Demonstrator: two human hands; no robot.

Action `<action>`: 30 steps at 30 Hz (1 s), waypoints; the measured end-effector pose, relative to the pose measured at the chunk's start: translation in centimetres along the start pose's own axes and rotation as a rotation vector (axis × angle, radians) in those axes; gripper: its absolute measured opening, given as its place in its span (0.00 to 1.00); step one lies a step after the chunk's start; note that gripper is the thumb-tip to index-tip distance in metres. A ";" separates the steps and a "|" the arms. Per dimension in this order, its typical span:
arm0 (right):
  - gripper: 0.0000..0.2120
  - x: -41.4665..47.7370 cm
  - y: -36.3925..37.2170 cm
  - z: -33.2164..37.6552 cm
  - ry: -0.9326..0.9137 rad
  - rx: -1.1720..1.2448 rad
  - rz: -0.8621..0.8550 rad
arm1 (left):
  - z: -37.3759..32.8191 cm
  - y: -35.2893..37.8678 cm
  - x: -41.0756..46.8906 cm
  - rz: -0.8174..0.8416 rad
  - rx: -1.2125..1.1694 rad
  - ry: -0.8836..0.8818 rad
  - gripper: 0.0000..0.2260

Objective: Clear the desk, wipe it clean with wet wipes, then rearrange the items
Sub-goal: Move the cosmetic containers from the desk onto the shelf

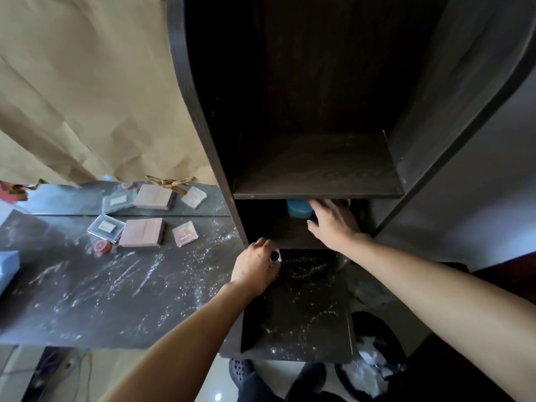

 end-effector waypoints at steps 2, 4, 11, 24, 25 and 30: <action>0.23 -2.3 -0.1 -0.5 -0.050 0.037 -0.012 | -0.8 0.3 1.4 -0.001 0.011 0.009 0.12; 0.21 -4.8 0.5 -1.2 -0.077 0.058 0.004 | -1.5 1.0 2.8 0.007 0.023 0.023 0.13; 0.16 -10.7 1.5 -3.5 -0.122 -0.042 0.002 | -3.4 3.9 6.7 0.013 0.029 0.056 0.13; 0.17 -10.8 3.6 -0.5 -0.169 -0.033 0.074 | -1.6 1.0 3.9 -0.141 -0.038 0.074 0.19; 0.17 -10.4 3.8 0.7 -0.198 -0.010 0.072 | -0.7 0.0 2.7 -0.161 -0.036 0.063 0.17; 0.17 -8.0 4.8 8.1 -0.342 0.107 0.105 | 5.3 -4.5 -3.4 -0.230 0.000 -0.001 0.09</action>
Point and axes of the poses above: each hand's wrist, its own x-axis towards the middle knuckle, its own y-axis out of the palm, z = x × y, the point moved 10 cm from there along x, towards the middle knuckle, and after that the axes turned 7 degrees about -x, right-handed, at the moved point
